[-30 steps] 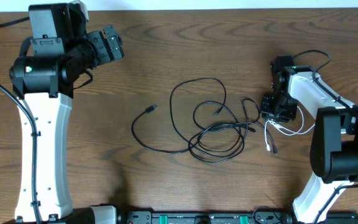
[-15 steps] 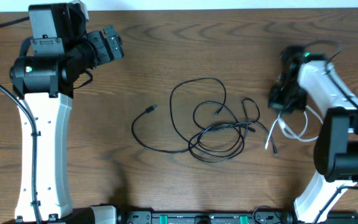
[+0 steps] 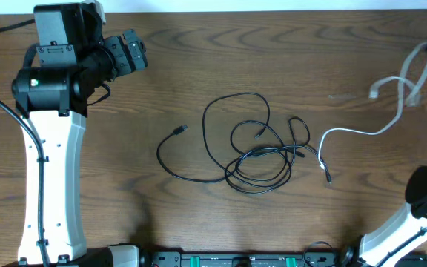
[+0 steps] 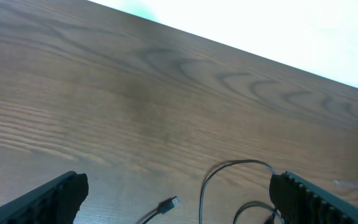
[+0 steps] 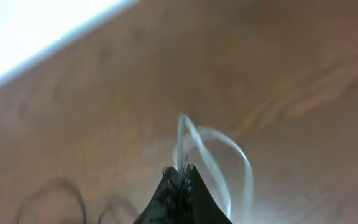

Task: Untangle cables

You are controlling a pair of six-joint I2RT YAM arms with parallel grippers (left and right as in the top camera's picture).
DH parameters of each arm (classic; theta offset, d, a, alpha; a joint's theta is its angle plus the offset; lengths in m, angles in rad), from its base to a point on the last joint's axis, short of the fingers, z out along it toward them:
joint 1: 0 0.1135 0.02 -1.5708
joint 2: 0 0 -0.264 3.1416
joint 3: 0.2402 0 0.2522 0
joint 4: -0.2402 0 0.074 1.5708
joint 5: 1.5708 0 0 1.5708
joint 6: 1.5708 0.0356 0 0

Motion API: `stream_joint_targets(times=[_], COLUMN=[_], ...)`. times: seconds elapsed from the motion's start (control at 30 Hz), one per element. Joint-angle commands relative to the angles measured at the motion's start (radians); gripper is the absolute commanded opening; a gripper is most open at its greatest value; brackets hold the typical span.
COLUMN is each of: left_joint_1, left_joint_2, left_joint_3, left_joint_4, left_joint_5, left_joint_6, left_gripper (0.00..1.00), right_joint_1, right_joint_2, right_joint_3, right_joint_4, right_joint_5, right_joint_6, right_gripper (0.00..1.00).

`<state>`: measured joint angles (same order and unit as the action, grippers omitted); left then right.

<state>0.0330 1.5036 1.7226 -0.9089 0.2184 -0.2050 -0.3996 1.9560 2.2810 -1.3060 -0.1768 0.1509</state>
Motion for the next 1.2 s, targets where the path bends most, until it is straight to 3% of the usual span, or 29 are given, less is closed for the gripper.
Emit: stream_joint_targets(times=[0.0,0.3,0.57,0.6,0.63,0.7,0.93,1.17], left_joint_1=[0.006,0.006,0.006,0.006,0.006,0.006,0.006,0.006], left_joint_2=[0.000,0.000,0.000,0.000,0.000,0.000,0.000,0.000], left_joint_3=[0.001,0.001,0.001,0.001,0.001,0.001,0.001,0.000], left_joint_4=[0.005,0.005,0.005,0.005,0.005,0.004,0.004,-0.003], left_joint_5=[-0.006,-0.006,-0.006,-0.006,-0.006,-0.006,-0.006,-0.006], left_joint_6=[0.014,0.014,0.014,0.014,0.014,0.014,0.014,0.031], left_gripper=[0.98,0.98,0.98,0.98,0.98,0.98,0.98,0.98], right_joint_1=[-0.064,-0.147,-0.228,-0.235,-0.238,-0.241,-0.227,-0.181], right_joint_2=[-0.006,0.161,0.353,0.376,0.390,0.402,0.337,0.143], right_joint_3=[0.017,0.017,0.017,0.017,0.017,0.017,0.023,0.023], right_joint_4=[0.084,0.316,0.462,0.483,0.492,0.497,0.408,0.192], right_joint_5=[0.008,0.308,0.358,0.358,0.358,0.348,0.290,0.145], right_joint_6=[0.040,0.050,0.058,0.058,0.054,0.031,0.008,0.008], right_gripper=[0.01,0.01,0.01,0.06,0.33,0.99,0.99,0.99])
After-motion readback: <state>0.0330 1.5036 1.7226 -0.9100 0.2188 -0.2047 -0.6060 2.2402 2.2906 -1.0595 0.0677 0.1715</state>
